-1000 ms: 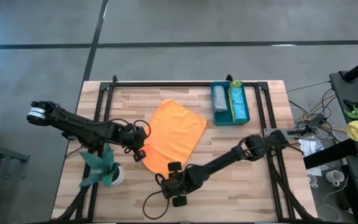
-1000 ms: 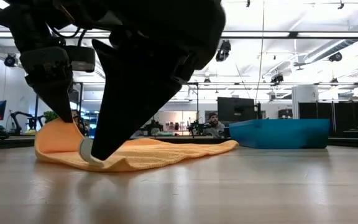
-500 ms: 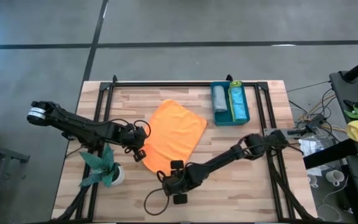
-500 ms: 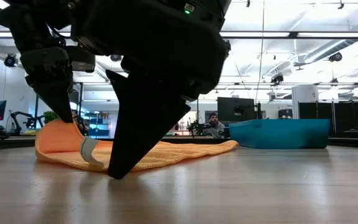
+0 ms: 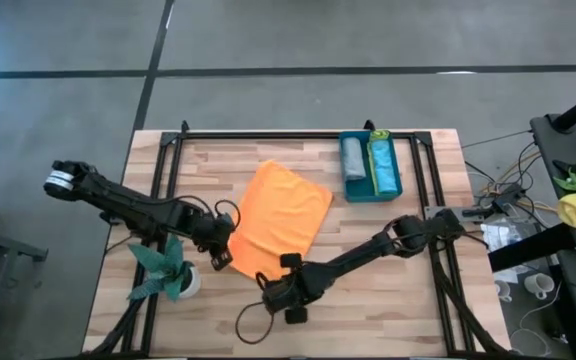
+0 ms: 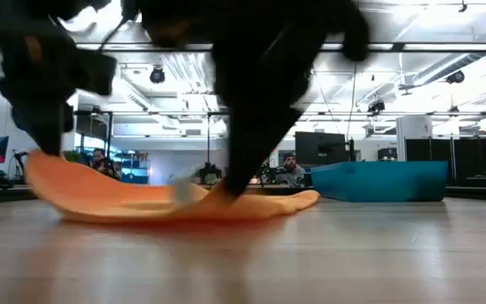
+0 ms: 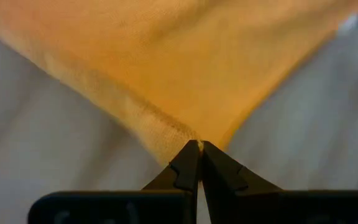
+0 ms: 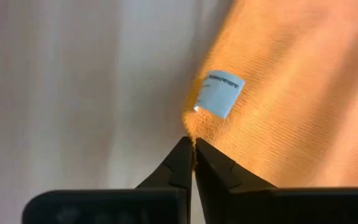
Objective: Roll microfiber towels into tight, uniform cylinder then place into a basket
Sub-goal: Roll the orange towel
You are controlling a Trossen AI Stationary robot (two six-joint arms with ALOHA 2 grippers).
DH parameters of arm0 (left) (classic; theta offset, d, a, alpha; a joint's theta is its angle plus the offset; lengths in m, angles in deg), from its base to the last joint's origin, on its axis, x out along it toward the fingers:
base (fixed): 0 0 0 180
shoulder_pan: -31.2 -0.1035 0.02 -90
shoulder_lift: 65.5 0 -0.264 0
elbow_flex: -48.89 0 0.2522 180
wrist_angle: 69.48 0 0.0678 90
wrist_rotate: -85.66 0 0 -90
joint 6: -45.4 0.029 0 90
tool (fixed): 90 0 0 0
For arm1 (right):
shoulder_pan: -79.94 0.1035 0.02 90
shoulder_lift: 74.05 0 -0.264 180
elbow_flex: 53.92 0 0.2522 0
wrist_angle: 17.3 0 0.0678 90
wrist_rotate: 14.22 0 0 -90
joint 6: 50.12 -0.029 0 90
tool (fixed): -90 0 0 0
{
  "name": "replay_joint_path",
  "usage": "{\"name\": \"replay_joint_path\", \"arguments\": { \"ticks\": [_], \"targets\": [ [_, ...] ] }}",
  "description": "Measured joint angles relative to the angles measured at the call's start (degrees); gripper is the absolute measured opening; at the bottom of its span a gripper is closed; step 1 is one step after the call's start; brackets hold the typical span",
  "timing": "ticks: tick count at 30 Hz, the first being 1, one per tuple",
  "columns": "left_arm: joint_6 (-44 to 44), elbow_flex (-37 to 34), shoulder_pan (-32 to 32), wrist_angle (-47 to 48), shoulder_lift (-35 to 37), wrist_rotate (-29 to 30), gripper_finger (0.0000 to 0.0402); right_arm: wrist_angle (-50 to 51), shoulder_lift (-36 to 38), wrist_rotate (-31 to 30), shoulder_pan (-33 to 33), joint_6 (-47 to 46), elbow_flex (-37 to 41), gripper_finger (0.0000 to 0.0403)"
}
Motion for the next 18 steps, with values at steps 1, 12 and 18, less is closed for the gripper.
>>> {"name": "replay_joint_path", "arguments": {
  "ticks": [1, 12, 18],
  "targets": [
    [-1.9, 0.9, 1.8, -0.1, 0.0, -0.1, 0.0, 4.0, 0.7, 0.8, 0.6, -0.2, -1.3, 0.0009],
    [-23.6, 12.1, 15.8, -0.4, -4.0, 14.9, 0.0, 23.1, 3.9, 6.4, 6.4, -0.8, -12.1, 0.0009],
    [-27.5, 11.2, 11.7, 1.3, -3.9, 26.7, 0.0, 28.9, 3.8, -7.2, 5.4, -3.7, -9.8, 0.0009]
  ]
}}
